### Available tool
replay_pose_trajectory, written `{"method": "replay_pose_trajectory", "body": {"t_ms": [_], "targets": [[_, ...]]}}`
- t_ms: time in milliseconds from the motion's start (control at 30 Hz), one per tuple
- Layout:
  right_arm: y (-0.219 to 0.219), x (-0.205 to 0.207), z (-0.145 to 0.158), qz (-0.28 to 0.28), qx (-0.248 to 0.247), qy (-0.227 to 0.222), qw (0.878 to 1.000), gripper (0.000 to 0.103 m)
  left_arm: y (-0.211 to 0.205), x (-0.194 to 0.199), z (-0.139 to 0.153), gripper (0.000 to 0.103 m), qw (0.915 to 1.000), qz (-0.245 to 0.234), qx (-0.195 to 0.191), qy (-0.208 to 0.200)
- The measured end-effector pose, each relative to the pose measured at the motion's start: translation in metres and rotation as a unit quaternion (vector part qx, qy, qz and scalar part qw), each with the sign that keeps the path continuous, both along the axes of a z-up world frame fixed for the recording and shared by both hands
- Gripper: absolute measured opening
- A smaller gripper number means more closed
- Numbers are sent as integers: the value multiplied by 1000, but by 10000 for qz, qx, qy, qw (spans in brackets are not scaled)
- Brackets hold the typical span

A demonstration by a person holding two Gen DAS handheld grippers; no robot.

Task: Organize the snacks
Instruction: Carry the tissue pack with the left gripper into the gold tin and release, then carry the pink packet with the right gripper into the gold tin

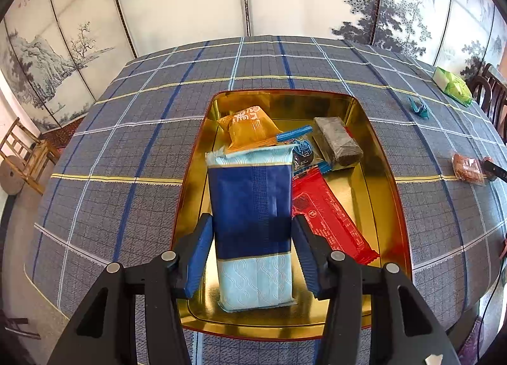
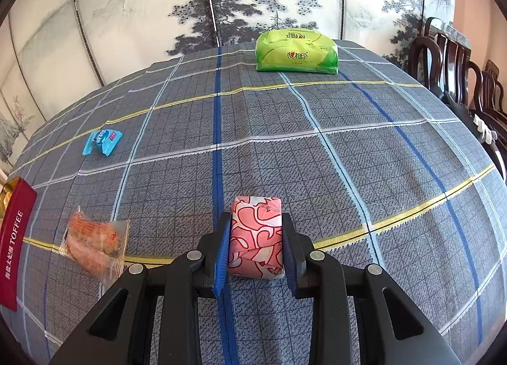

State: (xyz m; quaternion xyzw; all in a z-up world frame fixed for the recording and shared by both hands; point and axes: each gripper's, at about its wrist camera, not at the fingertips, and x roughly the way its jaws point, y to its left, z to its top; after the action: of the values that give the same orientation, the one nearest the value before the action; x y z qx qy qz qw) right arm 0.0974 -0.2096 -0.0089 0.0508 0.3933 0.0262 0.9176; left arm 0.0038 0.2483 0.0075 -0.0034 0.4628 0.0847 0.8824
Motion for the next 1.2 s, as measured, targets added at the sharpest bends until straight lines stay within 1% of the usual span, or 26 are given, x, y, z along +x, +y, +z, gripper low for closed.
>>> {"method": "replay_pose_trajectory", "body": {"t_ms": [100,167,233,433,567,767,900,967,1033,1200], "targets": [[0,0,0,1,-1,0,10000,30,-3,-2,2,48,9999,14,150,-71],[-1,0,0,1,-6,0,10000,30,-4,-3,3,50,9998,25,183,-89],[0,0,0,1,-3,0,10000,30,-5,-5,3,54,9997,47,216,-116],[0,0,0,1,8,7,10000,30,-10,-9,6,56,9995,77,276,-155],[-2,-6,0,3,218,44,9998,30,-18,-16,12,56,9987,104,433,-264],[6,-29,0,198,519,94,9984,30,-30,-26,22,56,9963,66,706,-491],[12,-52,1,356,784,106,9962,30,-37,-30,25,57,9955,11,763,-554],[18,-63,3,446,846,101,9954,30,-39,-31,26,59,9952,4,785,-585],[22,-75,7,555,977,67,9936,30,-40,-34,27,63,9950,2,778,-630],[45,-98,26,920,1087,-73,9898,30,-39,-38,27,67,9947,54,761,-686]]}}
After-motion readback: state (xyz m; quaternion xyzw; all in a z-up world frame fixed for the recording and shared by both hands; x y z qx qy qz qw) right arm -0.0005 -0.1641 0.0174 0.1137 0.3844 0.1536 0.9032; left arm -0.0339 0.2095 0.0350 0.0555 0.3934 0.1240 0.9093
